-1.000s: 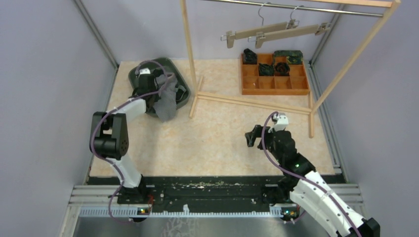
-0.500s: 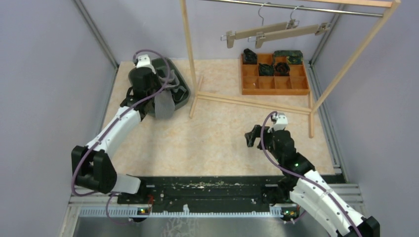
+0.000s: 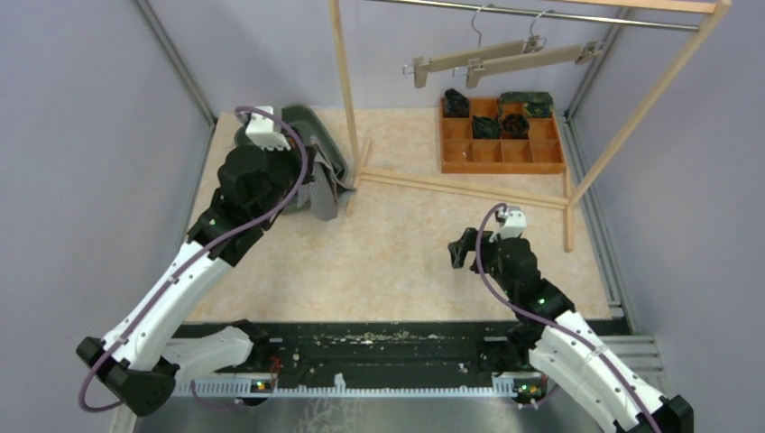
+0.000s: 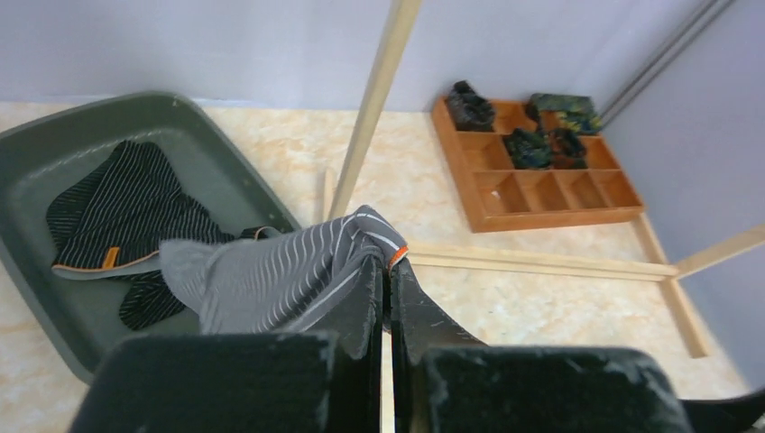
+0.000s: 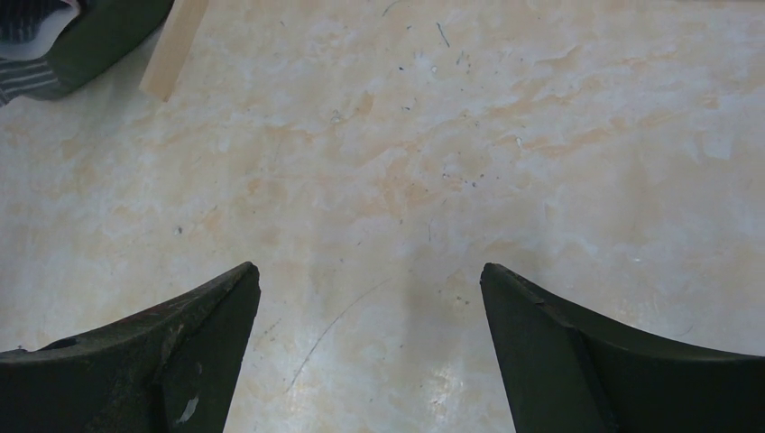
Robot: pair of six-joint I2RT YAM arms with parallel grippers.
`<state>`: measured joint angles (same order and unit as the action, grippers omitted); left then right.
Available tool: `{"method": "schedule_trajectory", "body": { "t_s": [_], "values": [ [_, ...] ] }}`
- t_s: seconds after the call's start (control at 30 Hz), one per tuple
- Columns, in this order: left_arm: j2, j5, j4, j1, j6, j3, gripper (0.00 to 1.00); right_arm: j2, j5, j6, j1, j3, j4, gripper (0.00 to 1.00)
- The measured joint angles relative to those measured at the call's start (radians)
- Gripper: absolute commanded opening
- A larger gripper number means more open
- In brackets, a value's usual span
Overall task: Clip the underwear to the hanger
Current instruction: Pick up the underwear from the bin, then flatten out the underwear at the center of the board.
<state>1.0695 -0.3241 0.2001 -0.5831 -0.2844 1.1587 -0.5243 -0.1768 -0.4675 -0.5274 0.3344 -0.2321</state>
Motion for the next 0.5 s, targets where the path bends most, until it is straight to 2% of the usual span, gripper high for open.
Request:
{"method": "schedule_trajectory", "body": {
  "t_s": [0.2, 0.5],
  "values": [
    [-0.058, 0.049, 0.023, -0.023, -0.018, 0.041, 0.00, -0.003, -0.009, 0.000, 0.000, 0.000, 0.001, 0.93],
    [-0.055, 0.175, 0.036, -0.045, -0.041, 0.051, 0.00, -0.021, -0.008, 0.001, 0.000, 0.000, 0.004, 0.91]
  ]
}}
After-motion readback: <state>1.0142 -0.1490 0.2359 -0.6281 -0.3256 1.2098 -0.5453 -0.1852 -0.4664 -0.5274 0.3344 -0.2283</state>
